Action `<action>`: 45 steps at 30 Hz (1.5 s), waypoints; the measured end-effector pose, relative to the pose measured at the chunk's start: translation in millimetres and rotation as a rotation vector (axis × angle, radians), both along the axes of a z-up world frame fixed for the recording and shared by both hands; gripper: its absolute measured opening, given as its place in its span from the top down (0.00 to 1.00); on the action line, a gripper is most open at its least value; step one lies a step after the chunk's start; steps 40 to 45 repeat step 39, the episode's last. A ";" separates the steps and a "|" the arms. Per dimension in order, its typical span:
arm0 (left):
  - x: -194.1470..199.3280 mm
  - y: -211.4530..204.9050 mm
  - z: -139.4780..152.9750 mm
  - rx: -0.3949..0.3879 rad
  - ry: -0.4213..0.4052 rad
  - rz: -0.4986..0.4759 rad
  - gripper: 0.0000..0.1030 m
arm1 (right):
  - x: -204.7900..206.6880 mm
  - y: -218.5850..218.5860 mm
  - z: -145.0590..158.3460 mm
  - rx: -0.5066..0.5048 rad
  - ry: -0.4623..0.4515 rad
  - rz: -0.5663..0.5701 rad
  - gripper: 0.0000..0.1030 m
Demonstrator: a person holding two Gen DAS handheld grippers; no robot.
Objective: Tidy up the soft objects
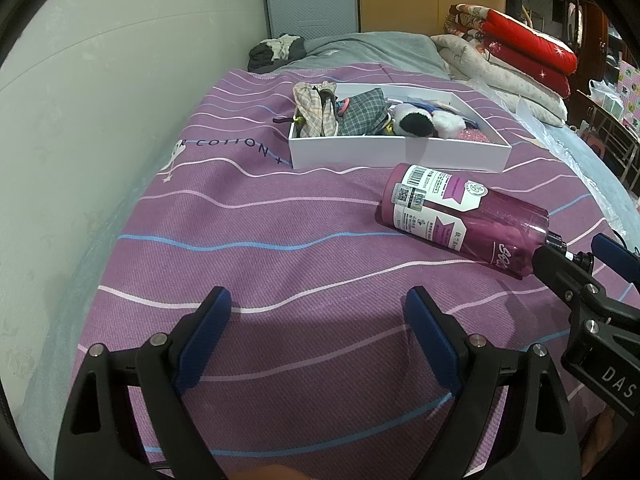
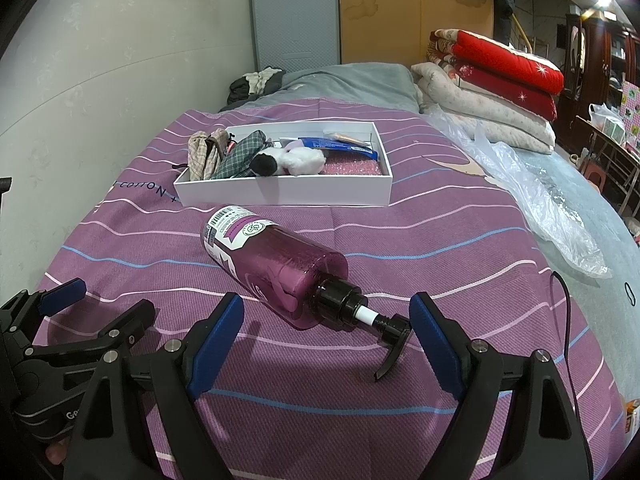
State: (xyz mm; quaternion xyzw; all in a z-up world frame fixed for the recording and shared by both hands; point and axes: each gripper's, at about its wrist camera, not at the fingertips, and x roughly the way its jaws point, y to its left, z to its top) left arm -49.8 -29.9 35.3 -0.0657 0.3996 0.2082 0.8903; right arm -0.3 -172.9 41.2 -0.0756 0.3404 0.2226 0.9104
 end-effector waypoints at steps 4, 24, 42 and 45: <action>0.7 0.5 -0.3 0.001 0.002 0.001 0.14 | 0.1 0.0 0.1 0.000 0.000 0.000 0.17; 0.9 1.2 -0.4 0.003 0.002 0.000 0.14 | 0.1 -0.8 -0.1 0.001 0.002 0.001 0.17; -7.9 -0.9 16.2 -0.059 -0.006 -0.085 0.22 | -3.8 0.4 -0.4 -0.034 0.048 0.011 0.17; -7.9 -0.9 16.2 -0.059 -0.006 -0.085 0.22 | -3.8 0.4 -0.4 -0.034 0.048 0.011 0.17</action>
